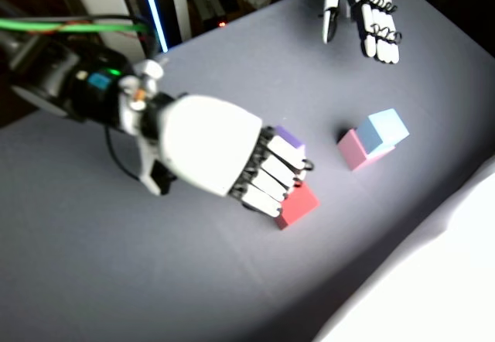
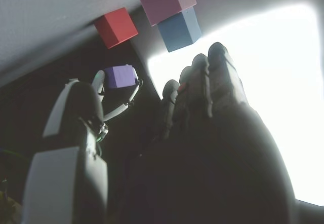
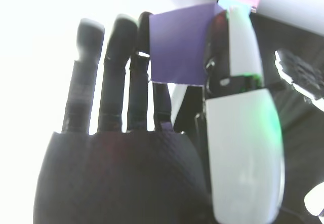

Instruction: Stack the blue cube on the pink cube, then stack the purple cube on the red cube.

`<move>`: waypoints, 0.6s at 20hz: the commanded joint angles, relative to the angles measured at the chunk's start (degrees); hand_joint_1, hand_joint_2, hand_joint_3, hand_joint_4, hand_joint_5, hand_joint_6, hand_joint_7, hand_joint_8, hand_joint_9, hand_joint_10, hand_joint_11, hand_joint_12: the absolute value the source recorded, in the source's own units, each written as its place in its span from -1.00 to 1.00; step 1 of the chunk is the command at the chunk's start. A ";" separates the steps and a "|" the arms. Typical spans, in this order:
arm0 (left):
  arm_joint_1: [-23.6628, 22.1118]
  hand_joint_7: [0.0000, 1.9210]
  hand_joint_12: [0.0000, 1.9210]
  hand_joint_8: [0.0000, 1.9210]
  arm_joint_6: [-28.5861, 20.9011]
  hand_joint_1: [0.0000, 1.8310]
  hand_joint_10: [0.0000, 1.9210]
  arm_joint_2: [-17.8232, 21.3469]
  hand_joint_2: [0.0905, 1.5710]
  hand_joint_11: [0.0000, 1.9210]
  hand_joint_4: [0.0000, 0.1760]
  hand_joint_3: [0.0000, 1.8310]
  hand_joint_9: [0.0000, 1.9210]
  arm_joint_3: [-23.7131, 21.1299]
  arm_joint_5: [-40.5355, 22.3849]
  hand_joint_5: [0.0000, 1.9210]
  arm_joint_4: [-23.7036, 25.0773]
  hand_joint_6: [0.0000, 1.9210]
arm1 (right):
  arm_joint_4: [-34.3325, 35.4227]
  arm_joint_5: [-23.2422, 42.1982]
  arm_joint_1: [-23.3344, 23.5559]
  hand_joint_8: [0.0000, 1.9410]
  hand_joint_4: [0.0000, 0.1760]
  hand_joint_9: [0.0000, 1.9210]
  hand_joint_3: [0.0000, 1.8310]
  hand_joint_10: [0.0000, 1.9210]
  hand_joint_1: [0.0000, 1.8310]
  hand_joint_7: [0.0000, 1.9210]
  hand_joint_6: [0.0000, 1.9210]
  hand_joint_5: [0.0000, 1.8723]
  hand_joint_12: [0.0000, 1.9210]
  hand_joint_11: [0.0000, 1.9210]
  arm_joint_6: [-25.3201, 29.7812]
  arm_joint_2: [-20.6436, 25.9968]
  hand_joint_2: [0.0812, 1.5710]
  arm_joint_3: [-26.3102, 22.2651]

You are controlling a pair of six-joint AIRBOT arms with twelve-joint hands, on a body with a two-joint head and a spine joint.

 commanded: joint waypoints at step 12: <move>0.49 -1.00 -1.00 -1.00 -2.20 -0.38 -1.00 -2.18 0.63 -1.00 0.46 -1.00 -1.00 1.49 -7.34 -1.00 0.25 -1.00 | 9.12 -3.71 3.57 0.65 -1.00 -0.55 -1.00 0.39 0.21 -0.43 0.54 -0.26 0.89 -0.73 -6.12 -6.13 0.67 9.20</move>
